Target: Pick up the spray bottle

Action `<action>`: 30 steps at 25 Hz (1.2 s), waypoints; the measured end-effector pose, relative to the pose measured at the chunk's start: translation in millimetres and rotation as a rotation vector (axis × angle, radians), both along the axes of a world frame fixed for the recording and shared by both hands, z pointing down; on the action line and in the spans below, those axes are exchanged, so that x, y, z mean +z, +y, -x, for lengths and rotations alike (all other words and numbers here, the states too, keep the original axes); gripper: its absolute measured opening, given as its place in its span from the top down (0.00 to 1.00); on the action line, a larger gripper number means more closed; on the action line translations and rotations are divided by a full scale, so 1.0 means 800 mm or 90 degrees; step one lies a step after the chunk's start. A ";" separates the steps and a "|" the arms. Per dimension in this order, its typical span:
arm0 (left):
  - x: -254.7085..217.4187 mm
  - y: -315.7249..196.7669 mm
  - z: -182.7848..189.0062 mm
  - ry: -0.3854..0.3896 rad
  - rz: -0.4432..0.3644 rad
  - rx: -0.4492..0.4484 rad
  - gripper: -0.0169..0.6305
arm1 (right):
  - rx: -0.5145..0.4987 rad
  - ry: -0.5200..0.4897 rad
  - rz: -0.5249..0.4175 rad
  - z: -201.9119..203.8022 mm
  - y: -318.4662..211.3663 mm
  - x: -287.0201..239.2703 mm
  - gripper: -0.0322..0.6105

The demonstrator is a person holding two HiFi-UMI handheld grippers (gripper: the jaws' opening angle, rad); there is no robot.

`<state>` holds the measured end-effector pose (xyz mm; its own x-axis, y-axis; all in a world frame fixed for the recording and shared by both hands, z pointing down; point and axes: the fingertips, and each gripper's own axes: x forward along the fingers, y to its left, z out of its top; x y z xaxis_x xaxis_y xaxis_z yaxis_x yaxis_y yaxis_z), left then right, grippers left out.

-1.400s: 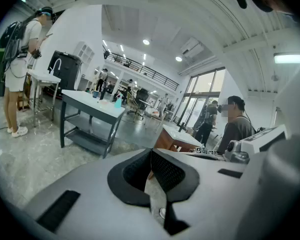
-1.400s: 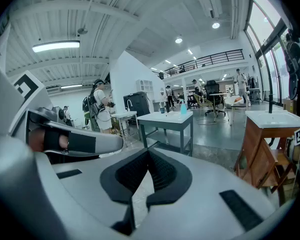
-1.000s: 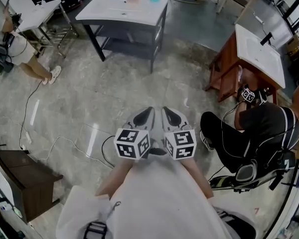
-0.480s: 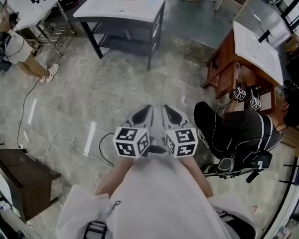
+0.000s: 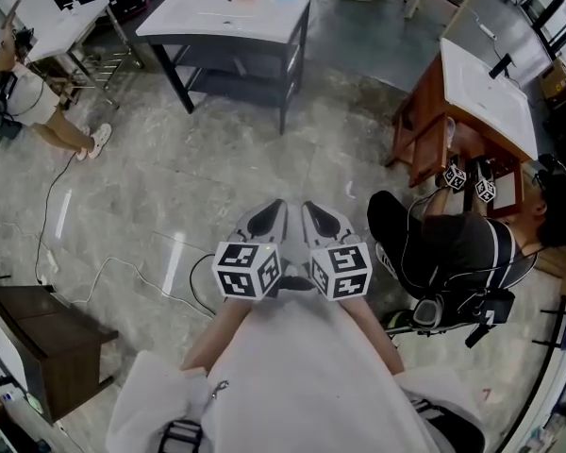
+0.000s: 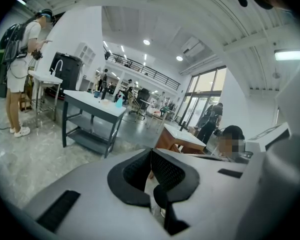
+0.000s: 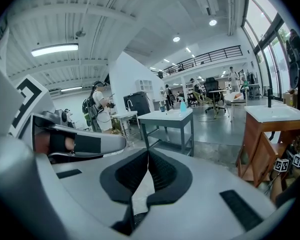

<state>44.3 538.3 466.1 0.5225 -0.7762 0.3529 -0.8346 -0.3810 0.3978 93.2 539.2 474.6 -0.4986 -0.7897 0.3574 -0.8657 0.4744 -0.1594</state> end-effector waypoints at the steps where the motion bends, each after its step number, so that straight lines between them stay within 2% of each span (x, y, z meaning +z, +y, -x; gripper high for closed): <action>1: -0.001 -0.004 0.000 0.000 -0.002 -0.001 0.93 | -0.001 0.000 -0.001 0.000 -0.003 0.000 0.91; 13: 0.006 -0.055 -0.002 0.004 0.004 0.002 0.93 | 0.002 0.016 0.008 -0.006 -0.052 0.009 0.91; 19: 0.013 -0.089 -0.014 -0.001 0.008 0.028 0.93 | 0.015 0.014 0.019 -0.012 -0.080 0.022 0.91; 30: 0.003 -0.179 -0.010 -0.001 0.002 0.052 0.93 | 0.040 0.021 0.017 -0.013 -0.170 0.016 0.91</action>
